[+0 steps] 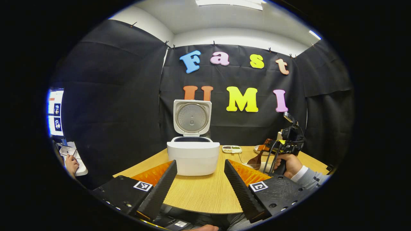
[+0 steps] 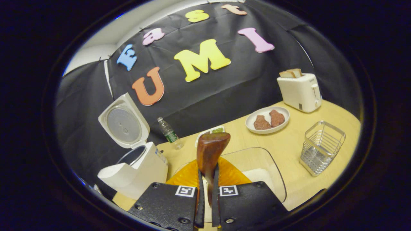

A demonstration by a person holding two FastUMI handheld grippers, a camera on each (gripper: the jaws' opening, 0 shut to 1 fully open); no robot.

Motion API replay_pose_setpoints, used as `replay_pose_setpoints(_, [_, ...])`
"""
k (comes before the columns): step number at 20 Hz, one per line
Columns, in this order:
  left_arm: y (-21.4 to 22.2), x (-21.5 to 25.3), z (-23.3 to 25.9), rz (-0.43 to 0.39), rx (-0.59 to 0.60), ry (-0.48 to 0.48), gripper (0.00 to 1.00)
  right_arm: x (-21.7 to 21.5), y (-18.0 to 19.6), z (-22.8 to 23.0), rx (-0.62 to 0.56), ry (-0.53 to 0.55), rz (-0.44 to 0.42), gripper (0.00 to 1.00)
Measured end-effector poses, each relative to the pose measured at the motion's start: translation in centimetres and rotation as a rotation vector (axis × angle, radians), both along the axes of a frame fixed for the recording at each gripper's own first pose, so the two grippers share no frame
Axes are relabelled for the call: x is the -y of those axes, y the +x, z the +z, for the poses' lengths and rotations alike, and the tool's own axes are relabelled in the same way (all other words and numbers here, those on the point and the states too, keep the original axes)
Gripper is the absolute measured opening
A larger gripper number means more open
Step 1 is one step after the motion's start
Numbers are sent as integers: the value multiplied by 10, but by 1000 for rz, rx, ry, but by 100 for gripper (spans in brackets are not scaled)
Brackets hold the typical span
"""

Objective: Close the left gripper, press the button to open the rice cooker; take a wooden spoon from the chopstick holder with the right hand, scoop a spoonful of rice and pour it into the rice cooker, then put the wooden spoon back into the chopstick holder.

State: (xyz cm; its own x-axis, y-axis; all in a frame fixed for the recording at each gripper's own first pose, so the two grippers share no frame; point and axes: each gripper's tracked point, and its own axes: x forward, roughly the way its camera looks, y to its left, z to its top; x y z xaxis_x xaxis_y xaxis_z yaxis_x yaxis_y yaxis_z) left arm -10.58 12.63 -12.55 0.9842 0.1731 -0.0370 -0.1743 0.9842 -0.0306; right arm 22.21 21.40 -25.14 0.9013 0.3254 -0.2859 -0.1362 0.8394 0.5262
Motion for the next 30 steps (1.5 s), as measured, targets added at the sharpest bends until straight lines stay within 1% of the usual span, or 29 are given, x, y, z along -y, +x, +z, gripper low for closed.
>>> replay_pose_setpoints(1, [0, 0, -1, 0, -5, 2, 94, 2, 1, -2, -29, 55, 3, 14])
replay_pose_setpoints(3, [-1, -1, -1, 6, -11, 8, 94, 10, 2, -1, -64, 131, 0, 14])
replay_pose_setpoints(6, [0, -4, 3, 16, -16, 21, 94, 26, 1, 10, -60, 221, -26, 14])
replay_pose_setpoints(10, [3, -3, 5, 15, -26, 21, 94, 54, -1, 27, -73, 409, -63, 14])
replay_pose_setpoints(13, [11, 2, 7, 11, -42, 32, 94, 71, -1, 39, -82, 527, -70, 14])
replay_pose_setpoints(15, [16, 1, 14, 13, -45, 52, 94, 81, -3, 50, -94, 644, -66, 14])
replay_pose_setpoints(18, [26, 6, 26, 5, -42, 62, 94, 95, 0, 68, -127, 891, -59, 14])
replay_pose_setpoints(19, [31, 6, 28, 3, -45, 61, 94, 99, 2, 74, -140, 955, -59, 13])
replay_pose_setpoints(20, [36, 6, 31, 0, -47, 60, 94, 99, 5, 79, -155, 989, -41, 13])
replay_pose_setpoints(22, [47, 5, 36, -2, -49, 62, 94, 95, 11, 92, -162, 1009, -10, 13])
replay_pose_setpoints(25, [57, 3, 41, -8, -48, 71, 94, 87, 25, 103, -155, 971, -4, 13])
replay_pose_setpoints(30, [66, -15, 44, 6, -55, 74, 95, 41, 42, 132, -157, 931, 54, 13])
